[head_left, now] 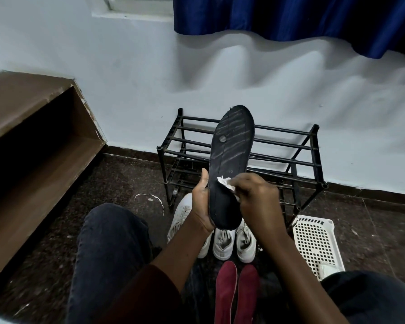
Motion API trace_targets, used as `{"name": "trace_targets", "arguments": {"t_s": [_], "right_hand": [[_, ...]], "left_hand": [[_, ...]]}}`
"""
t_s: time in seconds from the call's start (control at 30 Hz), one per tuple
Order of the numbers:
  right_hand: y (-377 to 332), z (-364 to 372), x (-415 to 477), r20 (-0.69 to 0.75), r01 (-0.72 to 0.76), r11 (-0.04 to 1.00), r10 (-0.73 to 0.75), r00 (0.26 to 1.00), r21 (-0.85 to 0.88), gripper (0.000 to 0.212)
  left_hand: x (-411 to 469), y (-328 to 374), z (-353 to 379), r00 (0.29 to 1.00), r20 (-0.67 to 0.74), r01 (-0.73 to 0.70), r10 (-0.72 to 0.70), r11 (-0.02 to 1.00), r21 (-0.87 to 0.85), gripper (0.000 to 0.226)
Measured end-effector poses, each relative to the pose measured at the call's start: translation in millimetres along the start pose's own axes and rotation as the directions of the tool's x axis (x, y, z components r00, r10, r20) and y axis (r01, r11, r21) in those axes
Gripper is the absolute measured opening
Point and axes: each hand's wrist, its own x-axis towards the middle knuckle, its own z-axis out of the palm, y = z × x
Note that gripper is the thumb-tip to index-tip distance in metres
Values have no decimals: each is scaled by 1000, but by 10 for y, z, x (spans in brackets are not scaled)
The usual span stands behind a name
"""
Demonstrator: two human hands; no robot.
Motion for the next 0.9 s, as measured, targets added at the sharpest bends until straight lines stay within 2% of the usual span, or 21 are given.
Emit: {"name": "trace_targets", "arguments": {"t_s": [0.1,0.2,0.23,0.33,0.43,0.53,0.63,0.7,0.73,0.83,0.9], "right_hand": [[-95,199,-13,122,-3,976,30,992,-216,27],[-167,348,-133,126,27,951,13,992,-307,18],[-167,377,-178,129,40,950,1,992,-309,12],[-131,425,-295,142,35,974,-3,990,-223,16],[-100,430,-309,179,12,976,28,983,-219,19],[-101,431,-223,150,-41,974,76,986,-221,24],[-103,433,-118,82,-87,972,107,991,-218,25],[-90,443,-82,42,-111,972,123,992,-208,26],[-97,452,-82,38,-115,973,124,992,-199,27],[-130,448,-145,51,-60,983,70,996,-172,27],[-134,423,-251,116,-14,987,33,993,-159,27]], "left_hand": [[-25,-13,88,999,3,46,-46,997,68,86],[-44,-21,121,996,-23,86,-86,996,9,92],[-35,-29,85,996,-43,72,-73,997,-36,92],[-45,-58,30,998,-35,51,-55,994,-97,84],[-89,-92,52,998,-7,57,-57,997,-53,69],[-101,-124,20,992,59,-120,116,991,65,59],[-84,-146,-64,1000,26,-8,5,996,87,68],[-85,-147,-119,996,-51,81,-78,995,65,72],[-74,-148,-131,994,-67,87,-84,995,46,72],[-79,-124,-80,1000,27,-2,1,999,54,61],[-98,-87,-67,1000,28,2,-2,1000,16,58]]}}
